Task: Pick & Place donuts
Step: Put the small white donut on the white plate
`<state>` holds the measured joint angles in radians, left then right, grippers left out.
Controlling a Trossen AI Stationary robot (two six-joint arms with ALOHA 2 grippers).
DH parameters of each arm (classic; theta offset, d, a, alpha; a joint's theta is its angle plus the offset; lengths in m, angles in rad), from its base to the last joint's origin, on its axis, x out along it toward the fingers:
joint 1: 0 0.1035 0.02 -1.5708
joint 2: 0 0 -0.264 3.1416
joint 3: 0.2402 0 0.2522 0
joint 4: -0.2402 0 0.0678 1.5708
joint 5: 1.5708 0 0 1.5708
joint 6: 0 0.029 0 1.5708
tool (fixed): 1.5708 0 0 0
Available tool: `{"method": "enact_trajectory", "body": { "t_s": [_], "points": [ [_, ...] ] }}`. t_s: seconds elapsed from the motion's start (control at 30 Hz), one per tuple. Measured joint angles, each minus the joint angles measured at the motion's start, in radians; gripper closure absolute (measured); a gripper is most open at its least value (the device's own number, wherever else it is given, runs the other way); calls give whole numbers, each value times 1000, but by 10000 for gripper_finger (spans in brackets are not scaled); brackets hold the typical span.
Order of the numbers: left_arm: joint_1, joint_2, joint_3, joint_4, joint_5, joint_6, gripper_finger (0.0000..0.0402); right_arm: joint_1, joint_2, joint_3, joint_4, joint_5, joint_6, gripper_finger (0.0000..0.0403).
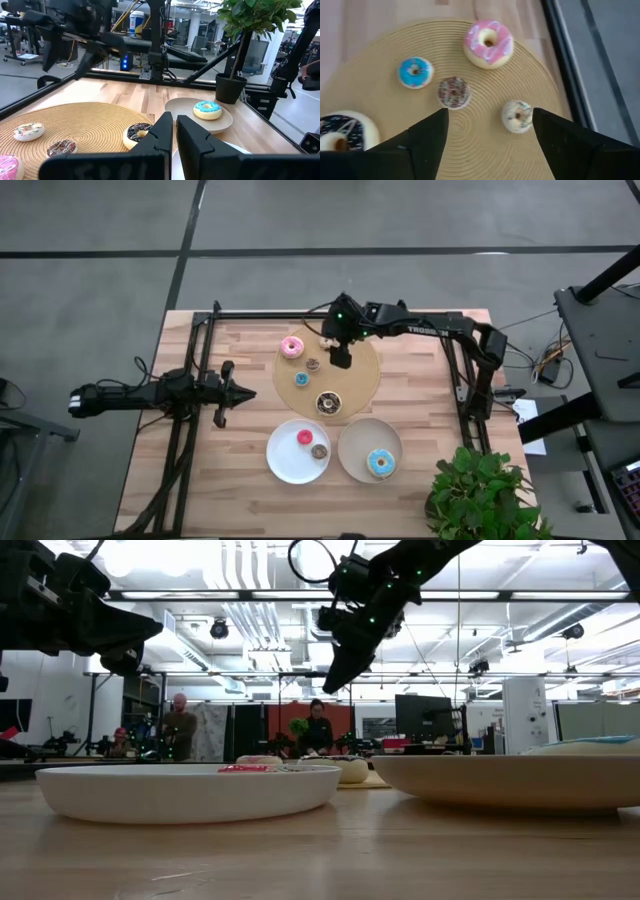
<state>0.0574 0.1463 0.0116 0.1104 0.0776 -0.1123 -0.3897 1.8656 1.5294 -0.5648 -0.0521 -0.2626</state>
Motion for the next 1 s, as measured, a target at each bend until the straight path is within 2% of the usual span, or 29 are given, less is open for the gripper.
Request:
{"method": "enact_trajectory", "body": {
  "t_s": [0.33,0.7,1.0],
  "points": [
    [0,0,0,0,0,0,402,-51,6,-1,11,-1,-7,119],
    [0,0,0,0,0,0,402,-104,145,64,16,-1,-10,108],
    [0,0,0,0,0,0,402,-109,198,90,16,-32,-27,108]
  ]
}}
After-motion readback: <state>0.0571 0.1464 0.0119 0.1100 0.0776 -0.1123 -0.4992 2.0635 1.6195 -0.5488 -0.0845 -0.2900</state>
